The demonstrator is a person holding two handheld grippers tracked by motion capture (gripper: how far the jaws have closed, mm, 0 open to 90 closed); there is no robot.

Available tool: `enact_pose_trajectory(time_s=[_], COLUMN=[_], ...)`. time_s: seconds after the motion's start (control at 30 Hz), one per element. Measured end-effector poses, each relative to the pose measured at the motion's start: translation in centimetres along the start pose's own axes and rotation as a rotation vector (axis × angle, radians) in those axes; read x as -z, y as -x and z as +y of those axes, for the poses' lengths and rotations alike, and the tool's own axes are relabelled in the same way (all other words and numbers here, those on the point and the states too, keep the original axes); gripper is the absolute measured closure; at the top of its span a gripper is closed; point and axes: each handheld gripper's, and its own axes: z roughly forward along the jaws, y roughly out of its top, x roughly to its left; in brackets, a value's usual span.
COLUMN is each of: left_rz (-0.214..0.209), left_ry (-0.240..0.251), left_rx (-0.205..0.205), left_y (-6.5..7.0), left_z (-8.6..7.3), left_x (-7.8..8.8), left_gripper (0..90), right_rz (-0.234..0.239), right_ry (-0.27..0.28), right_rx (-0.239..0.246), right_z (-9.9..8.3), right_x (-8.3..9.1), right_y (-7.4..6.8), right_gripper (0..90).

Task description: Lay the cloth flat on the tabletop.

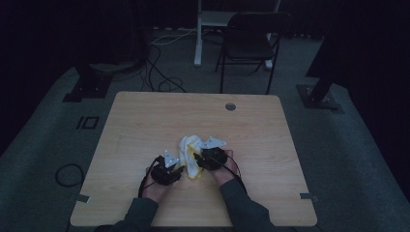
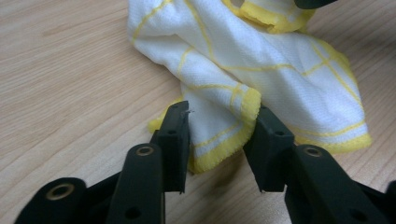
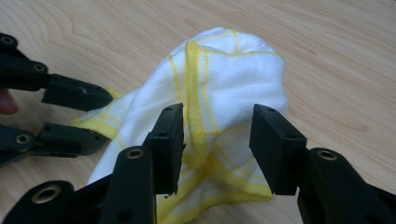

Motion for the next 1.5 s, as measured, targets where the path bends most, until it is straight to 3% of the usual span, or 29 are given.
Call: enact_pose_trajectory(time_s=[0.23,0.4,0.6,1.5], left_rz=[0.011,0.012,0.011,0.040], left_ry=[0.005,0.006,0.012,0.032], left_rx=[0.005,0.011,0.027,0.086], left_y=[-0.3,-0.6,-1.0,-3.3], left_z=[0.2,0.4,0.5,0.6], left_x=[0.2,0.4,0.5,1.3], left_gripper=[74.2,81.9,85.9,87.9], right_rz=[-0.003,-0.004,-0.020,-0.086], right_ry=[-0.006,-0.004,-0.002,0.013], right_rx=[0.001,-0.005,-0.019,-0.111], right_z=[0.1,0.1,0.0,-1.2], right_x=[-0.1,-0.1,0.3,2.3], right_y=[0.4,0.7,1.4,5.6], right_gripper=[63.7,76.5,84.3,86.6])
